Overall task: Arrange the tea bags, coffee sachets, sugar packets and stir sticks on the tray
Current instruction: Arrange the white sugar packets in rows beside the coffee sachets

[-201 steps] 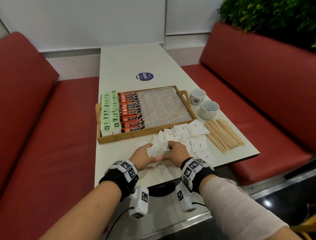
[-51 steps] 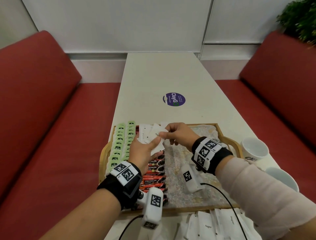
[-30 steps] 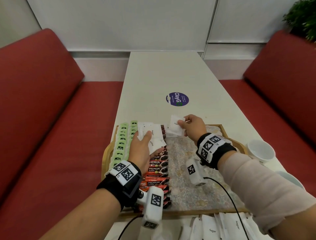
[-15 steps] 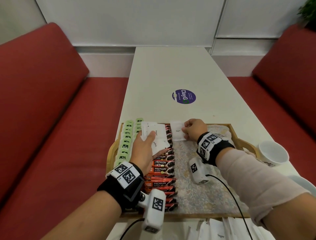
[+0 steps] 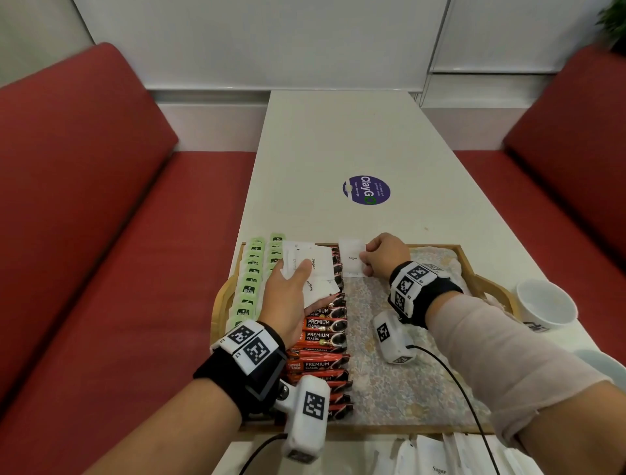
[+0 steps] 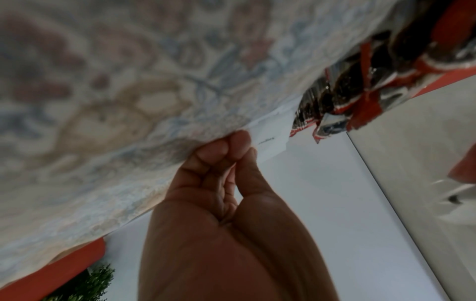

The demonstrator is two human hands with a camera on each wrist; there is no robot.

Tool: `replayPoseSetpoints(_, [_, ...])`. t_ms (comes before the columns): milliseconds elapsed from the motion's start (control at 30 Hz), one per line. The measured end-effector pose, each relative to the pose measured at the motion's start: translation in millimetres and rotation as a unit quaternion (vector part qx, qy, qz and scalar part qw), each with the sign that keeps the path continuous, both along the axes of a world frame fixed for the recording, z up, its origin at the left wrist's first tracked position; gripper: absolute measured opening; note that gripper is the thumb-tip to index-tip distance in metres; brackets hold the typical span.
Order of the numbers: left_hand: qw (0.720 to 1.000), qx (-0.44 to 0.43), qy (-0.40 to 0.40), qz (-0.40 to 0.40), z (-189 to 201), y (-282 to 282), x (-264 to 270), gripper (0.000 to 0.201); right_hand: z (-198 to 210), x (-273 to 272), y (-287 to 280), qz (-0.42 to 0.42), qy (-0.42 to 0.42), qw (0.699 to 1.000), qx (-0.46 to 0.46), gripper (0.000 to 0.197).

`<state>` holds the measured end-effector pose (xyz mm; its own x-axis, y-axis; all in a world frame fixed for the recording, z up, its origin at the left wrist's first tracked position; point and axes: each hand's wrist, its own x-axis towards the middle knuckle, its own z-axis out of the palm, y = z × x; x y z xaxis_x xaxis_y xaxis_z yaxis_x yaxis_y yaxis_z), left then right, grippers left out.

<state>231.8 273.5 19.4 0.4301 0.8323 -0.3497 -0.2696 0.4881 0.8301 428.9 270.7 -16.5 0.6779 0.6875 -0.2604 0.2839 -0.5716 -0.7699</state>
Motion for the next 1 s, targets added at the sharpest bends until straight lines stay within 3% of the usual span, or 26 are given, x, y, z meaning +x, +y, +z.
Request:
replayPoseSetpoints(233, [1.000, 0.000, 0.015, 0.012, -0.2, 0.3, 0.6, 0.030, -0.4, 0.0, -1.2, 0.004, -0.035, 0.999, -0.003, 0.024])
replayPoseSetpoints(333, [1.000, 0.013, 0.026, 0.012, 0.4, 0.9, 1.4, 0.025, 16.3, -7.6, -7.2, 0.042, -0.069, 0.996, 0.039, 0.018])
replayPoseSetpoints(400, [0.999, 0.020, 0.033, 0.018, 1.5, 0.0, 2.8, 0.023, 34.3, -17.0, -13.7, 0.095, -0.026, 0.992, 0.076, 0.024])
replayPoseSetpoints(500, [0.999, 0.031, 0.026, 0.025, 2.7, -2.0, 5.3, 0.025, 58.6, -31.2, -23.4, 0.185, 0.043, 0.980, 0.054, 0.038])
replayPoseSetpoints(600, [0.998, 0.046, 0.029, 0.027, 2.8, -4.0, 7.0, 0.031, 65.5, -38.5, -29.7, 0.240, 0.088, 0.966, 0.025, 0.033])
replayPoseSetpoints(900, [0.998, 0.056, 0.029, 0.024, 5.2, -9.6, 7.6, 0.029, 71.5, -32.7, -37.5, 0.140, 0.196, 0.959, 0.151, 0.030])
replayPoseSetpoints(1000, [0.998, 0.043, 0.026, 0.030, 6.2, -8.6, 6.7, 0.029, 73.8, -28.4, -36.7, 0.093, 0.199, 0.957, 0.188, 0.020])
